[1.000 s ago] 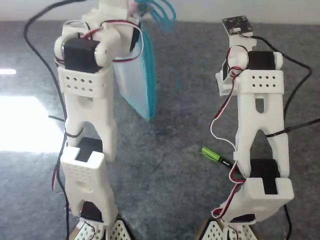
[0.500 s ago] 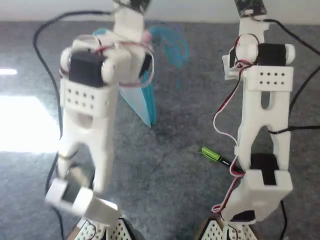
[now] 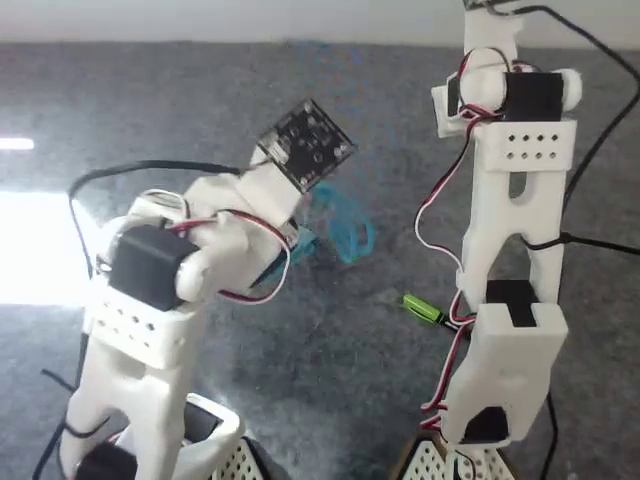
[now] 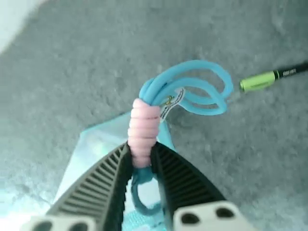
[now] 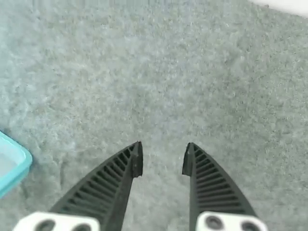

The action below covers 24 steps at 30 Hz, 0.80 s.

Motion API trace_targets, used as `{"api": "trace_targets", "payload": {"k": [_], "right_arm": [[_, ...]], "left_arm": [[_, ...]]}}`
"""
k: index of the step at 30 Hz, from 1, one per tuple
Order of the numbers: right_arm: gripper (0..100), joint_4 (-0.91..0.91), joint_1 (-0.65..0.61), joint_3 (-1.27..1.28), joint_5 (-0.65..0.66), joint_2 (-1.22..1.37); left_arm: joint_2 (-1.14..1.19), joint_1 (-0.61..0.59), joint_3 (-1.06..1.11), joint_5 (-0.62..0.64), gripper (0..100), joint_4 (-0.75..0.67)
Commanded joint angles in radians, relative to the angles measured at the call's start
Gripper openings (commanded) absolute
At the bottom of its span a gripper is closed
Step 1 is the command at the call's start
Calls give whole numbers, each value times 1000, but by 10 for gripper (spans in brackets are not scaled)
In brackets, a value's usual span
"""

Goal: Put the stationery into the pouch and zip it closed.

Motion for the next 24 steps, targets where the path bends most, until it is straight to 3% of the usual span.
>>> {"api": "trace_targets", "payload": {"k": [1,5,10,15,24], "right_arm": [[162,41,-18,52,58,-12],[162,41,39,87,58,-16],[161,42,65,141,66,-116],[161,42,-5,316,144,-265],[163,41,-105,591,226,-515]], "left_arm": [[-34,6,79,63,12,-94],[11,6,243,169,12,-311],[137,71,401,178,12,-473],[146,130,380,198,12,-531],[146,68,286,279,12,-534]]}}
